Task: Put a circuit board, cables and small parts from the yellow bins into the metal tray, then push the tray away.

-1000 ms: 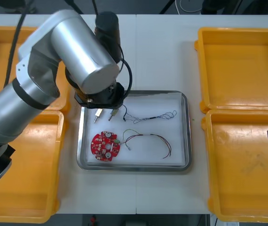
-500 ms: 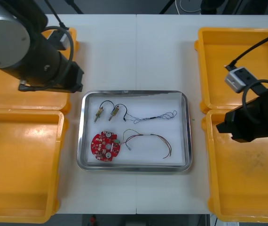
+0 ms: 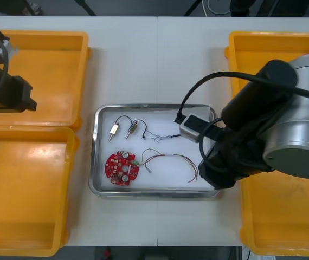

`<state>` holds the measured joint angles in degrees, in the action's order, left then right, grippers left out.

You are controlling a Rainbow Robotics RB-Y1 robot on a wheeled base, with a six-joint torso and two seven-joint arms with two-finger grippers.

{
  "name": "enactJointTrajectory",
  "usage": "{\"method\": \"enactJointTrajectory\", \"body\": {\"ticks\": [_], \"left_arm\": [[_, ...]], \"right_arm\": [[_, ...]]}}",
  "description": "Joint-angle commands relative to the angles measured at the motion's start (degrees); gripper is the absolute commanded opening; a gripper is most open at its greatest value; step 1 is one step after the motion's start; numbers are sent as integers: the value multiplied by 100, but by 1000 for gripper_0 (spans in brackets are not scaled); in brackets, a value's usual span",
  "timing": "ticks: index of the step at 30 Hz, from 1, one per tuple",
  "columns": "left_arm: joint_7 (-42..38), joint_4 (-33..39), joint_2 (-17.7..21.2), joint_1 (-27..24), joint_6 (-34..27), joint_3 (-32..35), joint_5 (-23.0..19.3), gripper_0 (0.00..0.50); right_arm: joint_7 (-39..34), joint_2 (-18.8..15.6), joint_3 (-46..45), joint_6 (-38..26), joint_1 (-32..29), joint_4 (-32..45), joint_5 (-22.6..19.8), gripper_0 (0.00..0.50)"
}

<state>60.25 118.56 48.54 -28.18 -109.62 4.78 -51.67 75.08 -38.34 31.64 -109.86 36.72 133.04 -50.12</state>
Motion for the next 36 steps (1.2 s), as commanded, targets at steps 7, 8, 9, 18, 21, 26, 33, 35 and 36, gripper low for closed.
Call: {"method": "enactJointTrajectory", "body": {"ticks": [7, 8, 9, 18, 21, 26, 33, 35, 36], "left_arm": [[1428, 177, 516, 990, -38, 1007, -247, 500], [1498, 168, 516, 1078, -38, 1095, -256, 500], [1525, 177, 516, 1122, -38, 1139, -256, 500], [1744, 177, 516, 1561, -38, 1367, -239, 500], [1762, 177, 516, 1658, -38, 1367, -256, 500], [1762, 177, 508, 1711, -33, 1403, -265, 500], [1771, 177, 516, 1711, -33, 1455, -274, 500], [1771, 177, 516, 1711, -33, 1455, -256, 500], [1771, 177, 508, 1711, -33, 1455, -247, 500]], "right_arm": [[1044, 943, 1520, 334, 784, -709, 995, 500], [1079, 1004, 1643, 457, 828, -780, 1031, 500], [1158, 1039, 1722, 536, 845, -815, 1066, 500], [1958, 1110, 2628, 1371, 942, -1149, 1532, 500], [1984, 1180, 2856, 1468, 951, -1245, 1593, 500], [1984, 1320, 3208, 1476, 951, -1360, 1910, 500], [1967, 1540, 3410, 1494, 942, -1738, 1953, 500], [1949, 1593, 3506, 1503, 942, -1773, 2041, 500], [1940, 1602, 3533, 1512, 942, -1782, 2059, 500]]}}
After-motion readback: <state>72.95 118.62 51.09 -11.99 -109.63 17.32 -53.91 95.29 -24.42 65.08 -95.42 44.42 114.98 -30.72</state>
